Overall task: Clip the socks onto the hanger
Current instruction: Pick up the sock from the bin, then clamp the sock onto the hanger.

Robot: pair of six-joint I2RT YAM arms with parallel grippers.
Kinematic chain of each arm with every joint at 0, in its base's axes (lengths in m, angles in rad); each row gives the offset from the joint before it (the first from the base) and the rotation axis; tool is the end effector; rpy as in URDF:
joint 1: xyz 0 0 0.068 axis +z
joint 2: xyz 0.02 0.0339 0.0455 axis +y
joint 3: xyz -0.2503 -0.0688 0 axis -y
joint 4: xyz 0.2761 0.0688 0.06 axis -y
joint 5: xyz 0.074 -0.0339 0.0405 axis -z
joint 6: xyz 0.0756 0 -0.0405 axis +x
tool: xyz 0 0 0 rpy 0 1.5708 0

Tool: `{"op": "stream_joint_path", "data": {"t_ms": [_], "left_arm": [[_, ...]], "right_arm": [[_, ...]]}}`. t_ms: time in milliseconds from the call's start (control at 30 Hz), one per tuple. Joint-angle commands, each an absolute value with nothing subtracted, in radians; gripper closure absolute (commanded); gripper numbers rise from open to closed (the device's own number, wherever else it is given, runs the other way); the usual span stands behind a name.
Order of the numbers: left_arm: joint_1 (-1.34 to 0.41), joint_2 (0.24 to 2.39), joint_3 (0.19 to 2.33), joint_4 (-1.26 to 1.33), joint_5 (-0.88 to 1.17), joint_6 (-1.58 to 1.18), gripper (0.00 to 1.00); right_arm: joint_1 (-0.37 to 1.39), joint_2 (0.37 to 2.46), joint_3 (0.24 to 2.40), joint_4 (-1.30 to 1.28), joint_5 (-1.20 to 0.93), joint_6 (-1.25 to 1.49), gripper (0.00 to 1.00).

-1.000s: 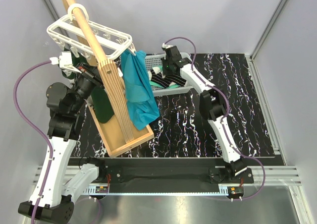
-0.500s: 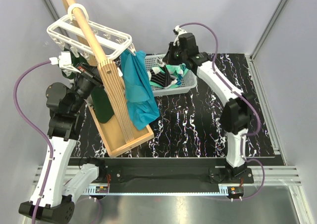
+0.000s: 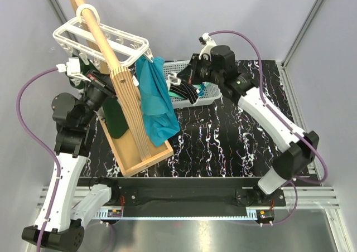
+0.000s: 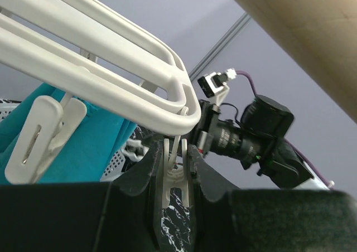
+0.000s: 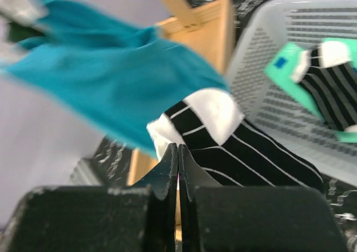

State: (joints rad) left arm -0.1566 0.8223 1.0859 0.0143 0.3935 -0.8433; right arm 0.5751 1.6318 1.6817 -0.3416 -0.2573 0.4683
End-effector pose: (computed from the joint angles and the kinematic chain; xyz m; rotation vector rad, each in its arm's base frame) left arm 0.2315 -0.0659 0.4662 -0.1189 1.3939 -1.0958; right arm 0.3662 0.2603 0.3947 -0.2925 1.9442 0.9450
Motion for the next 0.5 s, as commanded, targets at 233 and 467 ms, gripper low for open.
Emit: {"op": "stream_joint_path", "data": {"t_ms": [233,467], "left_arm": [[-0.150,0.870,1.114,0.083,0.499,-0.858,1.00],[-0.152,0.887,1.112,0.124,0.522,-0.882,1.00]], "right_arm": [[0.690,1.436,1.641,-0.236,-0.324,0.592,1.00],[0.727,1.486,1.707,-0.210,-0.321,0.647,1.00]]}}
